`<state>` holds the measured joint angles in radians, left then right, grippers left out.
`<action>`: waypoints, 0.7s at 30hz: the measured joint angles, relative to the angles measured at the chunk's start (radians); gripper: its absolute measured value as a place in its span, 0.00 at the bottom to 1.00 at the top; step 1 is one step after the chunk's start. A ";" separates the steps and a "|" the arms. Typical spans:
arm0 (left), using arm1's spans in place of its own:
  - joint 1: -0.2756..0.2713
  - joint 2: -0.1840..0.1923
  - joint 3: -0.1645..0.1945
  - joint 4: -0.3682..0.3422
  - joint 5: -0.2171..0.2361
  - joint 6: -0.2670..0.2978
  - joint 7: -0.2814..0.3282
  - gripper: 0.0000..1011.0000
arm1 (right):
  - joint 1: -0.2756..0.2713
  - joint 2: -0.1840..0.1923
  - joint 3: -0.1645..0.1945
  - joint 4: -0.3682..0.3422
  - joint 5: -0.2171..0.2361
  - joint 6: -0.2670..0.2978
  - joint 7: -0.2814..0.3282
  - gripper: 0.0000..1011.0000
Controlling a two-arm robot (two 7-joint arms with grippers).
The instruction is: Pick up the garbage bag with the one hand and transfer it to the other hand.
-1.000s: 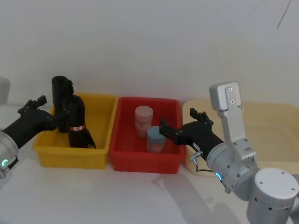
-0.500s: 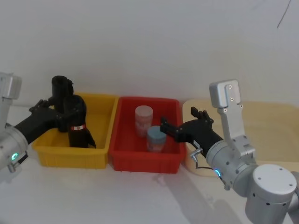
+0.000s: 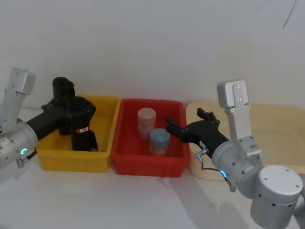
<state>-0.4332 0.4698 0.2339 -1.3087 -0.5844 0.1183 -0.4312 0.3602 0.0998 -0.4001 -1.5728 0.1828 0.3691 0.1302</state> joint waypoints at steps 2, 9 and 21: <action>-0.011 -0.001 0.007 0.010 0.001 0.002 -0.007 0.99 | 0.002 0.000 0.002 0.002 0.001 0.000 0.008 0.99; -0.034 -0.004 0.021 0.033 0.003 0.005 -0.019 0.94 | 0.002 0.001 0.003 0.002 0.006 0.003 0.030 0.99; -0.053 -0.005 0.033 0.051 0.005 0.007 -0.030 0.62 | 0.003 -0.005 -0.003 0.000 0.009 0.016 0.062 0.99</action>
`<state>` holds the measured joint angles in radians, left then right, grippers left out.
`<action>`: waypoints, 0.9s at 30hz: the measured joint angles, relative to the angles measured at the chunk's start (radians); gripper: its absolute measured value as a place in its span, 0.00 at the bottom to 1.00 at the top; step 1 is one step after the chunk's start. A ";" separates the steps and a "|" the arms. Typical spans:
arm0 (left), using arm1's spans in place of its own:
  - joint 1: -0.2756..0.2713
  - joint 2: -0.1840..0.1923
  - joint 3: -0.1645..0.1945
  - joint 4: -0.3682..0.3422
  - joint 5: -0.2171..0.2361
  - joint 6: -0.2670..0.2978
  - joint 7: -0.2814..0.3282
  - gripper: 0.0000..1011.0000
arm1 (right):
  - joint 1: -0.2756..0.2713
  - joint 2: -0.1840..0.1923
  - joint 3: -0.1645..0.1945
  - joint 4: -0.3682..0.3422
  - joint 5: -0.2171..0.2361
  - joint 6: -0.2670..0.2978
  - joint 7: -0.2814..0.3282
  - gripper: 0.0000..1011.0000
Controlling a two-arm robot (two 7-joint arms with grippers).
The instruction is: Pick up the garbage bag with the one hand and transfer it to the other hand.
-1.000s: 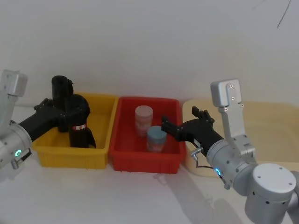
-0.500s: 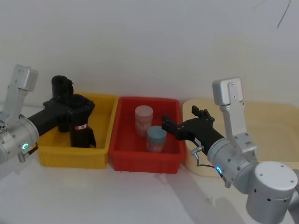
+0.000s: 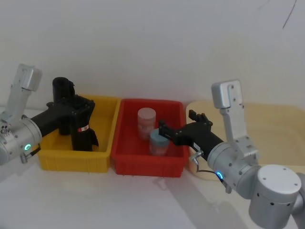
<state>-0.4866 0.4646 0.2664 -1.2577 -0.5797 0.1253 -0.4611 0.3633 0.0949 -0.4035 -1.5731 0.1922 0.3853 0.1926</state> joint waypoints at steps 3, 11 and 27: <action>-0.002 0.000 0.001 0.003 0.000 0.000 -0.001 0.56 | 0.006 -0.004 -0.006 0.009 -0.004 0.005 0.005 0.99; -0.007 -0.001 0.004 0.006 0.001 0.001 -0.004 0.49 | 0.035 -0.021 -0.027 0.055 -0.023 0.015 0.014 0.99; -0.010 -0.001 0.006 0.010 0.001 0.001 -0.006 0.40 | 0.109 -0.062 -0.065 0.200 -0.065 0.010 0.028 0.99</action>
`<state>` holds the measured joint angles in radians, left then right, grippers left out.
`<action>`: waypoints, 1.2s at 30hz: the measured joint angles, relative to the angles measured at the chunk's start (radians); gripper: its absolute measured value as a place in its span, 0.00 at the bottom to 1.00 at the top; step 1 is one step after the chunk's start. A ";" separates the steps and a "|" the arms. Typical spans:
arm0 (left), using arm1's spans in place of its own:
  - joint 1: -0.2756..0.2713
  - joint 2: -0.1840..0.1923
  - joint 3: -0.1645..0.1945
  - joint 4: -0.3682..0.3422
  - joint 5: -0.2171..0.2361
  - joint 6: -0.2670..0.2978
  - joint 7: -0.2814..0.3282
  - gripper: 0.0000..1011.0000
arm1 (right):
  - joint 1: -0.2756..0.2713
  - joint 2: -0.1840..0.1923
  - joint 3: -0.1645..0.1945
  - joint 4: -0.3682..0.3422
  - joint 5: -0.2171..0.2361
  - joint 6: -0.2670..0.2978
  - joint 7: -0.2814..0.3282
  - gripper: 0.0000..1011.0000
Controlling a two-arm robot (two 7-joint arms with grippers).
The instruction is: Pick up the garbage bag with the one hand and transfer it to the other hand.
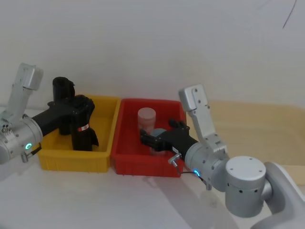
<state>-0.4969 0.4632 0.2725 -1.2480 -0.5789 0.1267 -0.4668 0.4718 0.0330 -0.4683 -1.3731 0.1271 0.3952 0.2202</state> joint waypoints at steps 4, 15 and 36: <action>0.000 0.000 0.000 0.000 0.000 0.000 0.000 0.38 | 0.016 -0.005 -0.004 0.029 -0.012 -0.013 0.002 0.99; -0.001 0.000 0.001 0.001 0.000 0.000 0.000 0.38 | 0.048 -0.007 -0.014 0.089 -0.040 -0.038 0.011 0.99; -0.001 0.000 0.001 0.001 0.000 0.000 0.000 0.38 | 0.074 -0.008 -0.018 0.145 -0.073 -0.031 0.029 0.99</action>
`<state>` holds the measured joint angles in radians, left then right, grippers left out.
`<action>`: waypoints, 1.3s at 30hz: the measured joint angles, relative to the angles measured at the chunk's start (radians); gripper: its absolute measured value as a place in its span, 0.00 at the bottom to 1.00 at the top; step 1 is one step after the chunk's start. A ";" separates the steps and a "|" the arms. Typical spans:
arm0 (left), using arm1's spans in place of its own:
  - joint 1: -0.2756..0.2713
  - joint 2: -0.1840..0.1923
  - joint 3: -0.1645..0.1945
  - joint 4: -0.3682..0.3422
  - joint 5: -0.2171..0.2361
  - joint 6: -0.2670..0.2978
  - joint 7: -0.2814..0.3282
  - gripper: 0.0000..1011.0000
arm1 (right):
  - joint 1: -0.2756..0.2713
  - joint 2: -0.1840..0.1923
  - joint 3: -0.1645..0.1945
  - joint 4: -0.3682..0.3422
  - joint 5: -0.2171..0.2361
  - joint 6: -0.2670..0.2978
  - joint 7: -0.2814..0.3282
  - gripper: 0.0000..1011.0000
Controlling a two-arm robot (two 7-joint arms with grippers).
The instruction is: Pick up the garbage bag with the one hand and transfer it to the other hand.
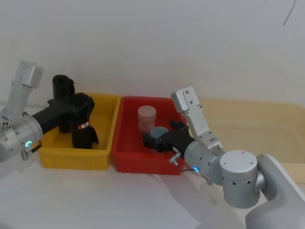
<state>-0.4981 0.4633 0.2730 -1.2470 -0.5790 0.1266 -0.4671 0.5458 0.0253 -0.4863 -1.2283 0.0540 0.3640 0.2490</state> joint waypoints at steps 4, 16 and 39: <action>0.000 0.000 0.000 0.000 0.000 0.000 0.000 0.38 | 0.002 0.001 0.000 0.005 -0.005 0.007 0.004 0.99; 0.000 0.000 0.000 0.000 0.000 0.000 0.000 0.38 | 0.005 0.001 0.002 0.013 -0.015 0.021 0.015 0.99; 0.000 0.000 0.000 0.000 0.000 0.000 0.000 0.38 | 0.006 0.001 0.004 0.017 -0.020 0.027 0.024 0.66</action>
<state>-0.4980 0.4633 0.2730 -1.2471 -0.5789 0.1266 -0.4671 0.5519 0.0261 -0.4823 -1.2109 0.0343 0.3911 0.2726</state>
